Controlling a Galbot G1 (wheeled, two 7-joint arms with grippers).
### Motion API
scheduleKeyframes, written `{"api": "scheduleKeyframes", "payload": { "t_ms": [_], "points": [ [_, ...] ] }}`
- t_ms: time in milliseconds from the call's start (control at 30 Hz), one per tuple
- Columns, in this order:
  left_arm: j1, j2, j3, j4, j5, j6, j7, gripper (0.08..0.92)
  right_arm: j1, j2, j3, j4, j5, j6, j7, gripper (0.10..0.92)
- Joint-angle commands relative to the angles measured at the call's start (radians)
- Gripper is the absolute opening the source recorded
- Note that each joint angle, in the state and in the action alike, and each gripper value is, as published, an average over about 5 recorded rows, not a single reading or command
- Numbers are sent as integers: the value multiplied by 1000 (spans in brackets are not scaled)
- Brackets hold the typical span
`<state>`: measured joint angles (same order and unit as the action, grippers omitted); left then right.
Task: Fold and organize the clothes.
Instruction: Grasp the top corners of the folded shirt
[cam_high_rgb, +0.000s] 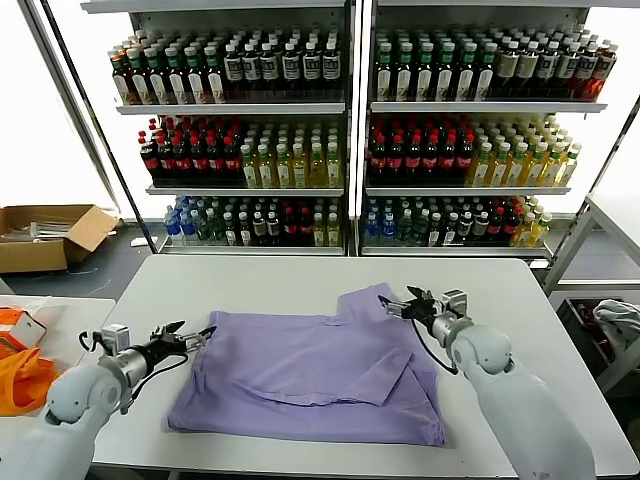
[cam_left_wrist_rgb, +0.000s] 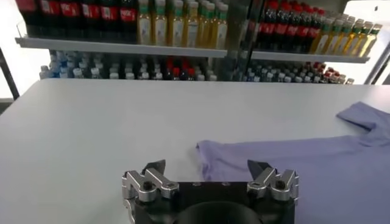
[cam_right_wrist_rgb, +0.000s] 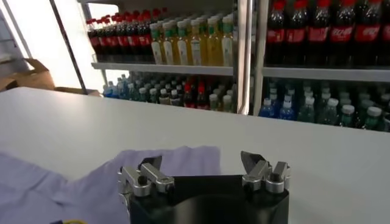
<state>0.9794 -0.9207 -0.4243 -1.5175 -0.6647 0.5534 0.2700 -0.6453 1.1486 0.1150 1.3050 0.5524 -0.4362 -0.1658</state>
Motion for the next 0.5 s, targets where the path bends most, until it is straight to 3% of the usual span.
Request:
{"api": "scheduleKeyframes", "payload": {
  "t_ms": [33,233,367,500],
  "points": [
    [-193,-15,149,193,-6,-7,1,822,105,89,-53,-172,-30,-5,0,823],
    [-209,-27,164,212,-12,-5,5,823,84,78,-64,-161,-32,-4,-5,810],
    [-202,-29,176,210,-10,-4,9,817,64,76,-64,-144,-34,0,-3,708],
    [-180,-29,175,193,-1,-1,16,736,58,78,-58,-139,-33,3,4,604]
  ]
}}
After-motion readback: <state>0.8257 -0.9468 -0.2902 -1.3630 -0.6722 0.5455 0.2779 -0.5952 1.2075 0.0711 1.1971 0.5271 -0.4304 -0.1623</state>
